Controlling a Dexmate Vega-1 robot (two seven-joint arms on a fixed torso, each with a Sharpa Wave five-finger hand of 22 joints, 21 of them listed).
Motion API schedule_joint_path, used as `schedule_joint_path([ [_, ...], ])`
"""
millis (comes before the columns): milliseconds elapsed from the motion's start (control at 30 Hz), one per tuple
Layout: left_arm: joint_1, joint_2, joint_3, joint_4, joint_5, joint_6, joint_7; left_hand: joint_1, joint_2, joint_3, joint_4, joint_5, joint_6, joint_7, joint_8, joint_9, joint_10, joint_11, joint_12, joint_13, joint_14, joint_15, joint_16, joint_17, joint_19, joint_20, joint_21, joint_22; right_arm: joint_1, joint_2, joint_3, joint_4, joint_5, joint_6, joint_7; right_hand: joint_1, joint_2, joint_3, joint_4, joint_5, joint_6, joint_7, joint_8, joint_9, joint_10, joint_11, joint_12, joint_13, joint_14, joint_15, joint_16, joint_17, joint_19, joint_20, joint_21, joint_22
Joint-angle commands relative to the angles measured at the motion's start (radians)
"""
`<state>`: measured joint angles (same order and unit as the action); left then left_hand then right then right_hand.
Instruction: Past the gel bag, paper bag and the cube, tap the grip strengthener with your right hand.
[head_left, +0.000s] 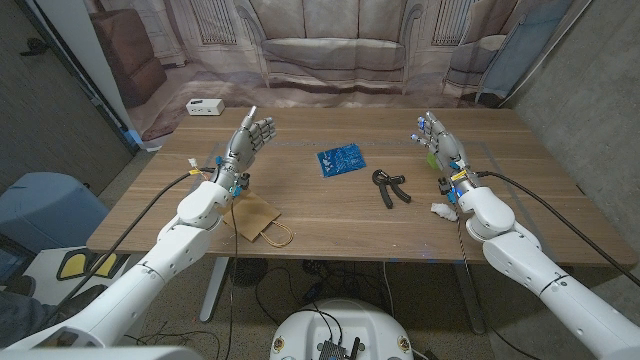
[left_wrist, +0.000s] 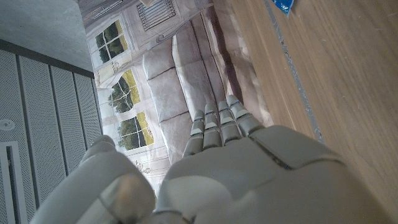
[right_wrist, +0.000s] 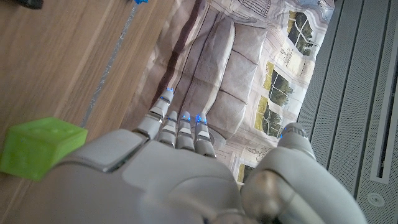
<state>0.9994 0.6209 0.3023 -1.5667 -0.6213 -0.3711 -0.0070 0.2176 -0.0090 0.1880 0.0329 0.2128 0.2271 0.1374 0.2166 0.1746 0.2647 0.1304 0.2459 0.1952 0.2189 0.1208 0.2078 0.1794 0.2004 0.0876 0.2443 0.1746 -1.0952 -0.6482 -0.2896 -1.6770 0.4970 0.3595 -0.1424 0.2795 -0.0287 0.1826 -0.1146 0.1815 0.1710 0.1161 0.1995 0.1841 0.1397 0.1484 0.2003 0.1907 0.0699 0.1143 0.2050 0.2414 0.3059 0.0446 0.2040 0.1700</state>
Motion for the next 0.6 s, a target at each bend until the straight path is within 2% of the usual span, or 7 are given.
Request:
schedule_joint_path([
  [33,0.030,0.028,-0.025,-0.038,-0.002,0.006,0.009,0.013,-0.001,0.003,-0.005,-0.003,0.007,0.005,0.000,0.005,0.006,0.000,0.002,0.002,0.011,0.000,0.006,0.001,0.013,0.001,0.000,0.004,-0.095,-0.019,0.036,-0.102,-0.072,-0.025,-0.102,0.019,0.003,0.006,-0.006,0.003,-0.004,0.003,-0.003,0.002,0.009,0.005,0.008,-0.001,0.010,0.003,0.005,0.000,0.015,-0.002,0.005,0.002],
  [433,0.013,0.023,-0.025,-0.014,0.009,-0.022,-0.012,0.018,0.002,0.005,-0.009,-0.006,-0.001,0.007,-0.009,0.005,-0.002,0.006,-0.005,0.002,0.008,0.007,-0.001,0.001,0.008,0.005,-0.007,0.004,-0.202,-0.040,0.088,-0.228,-0.194,-0.094,-0.234,0.031,0.010,0.012,-0.012,0.003,-0.006,0.005,-0.004,0.002,0.013,0.007,0.008,-0.001,0.015,0.007,0.006,-0.004,0.020,-0.003,0.005,0.002],
  [600,0.009,0.024,-0.024,-0.008,0.010,-0.026,-0.019,0.020,0.003,0.005,-0.010,-0.006,0.000,0.007,-0.010,0.005,-0.001,0.005,-0.005,0.002,0.008,0.007,-0.002,0.002,0.008,0.006,-0.009,0.004,-0.235,-0.037,0.105,-0.257,-0.226,-0.108,-0.261,0.038,0.013,0.016,-0.015,0.003,-0.005,0.006,-0.004,0.002,0.019,0.006,0.009,0.000,0.021,0.006,0.008,-0.006,0.027,-0.003,0.006,0.002],
])
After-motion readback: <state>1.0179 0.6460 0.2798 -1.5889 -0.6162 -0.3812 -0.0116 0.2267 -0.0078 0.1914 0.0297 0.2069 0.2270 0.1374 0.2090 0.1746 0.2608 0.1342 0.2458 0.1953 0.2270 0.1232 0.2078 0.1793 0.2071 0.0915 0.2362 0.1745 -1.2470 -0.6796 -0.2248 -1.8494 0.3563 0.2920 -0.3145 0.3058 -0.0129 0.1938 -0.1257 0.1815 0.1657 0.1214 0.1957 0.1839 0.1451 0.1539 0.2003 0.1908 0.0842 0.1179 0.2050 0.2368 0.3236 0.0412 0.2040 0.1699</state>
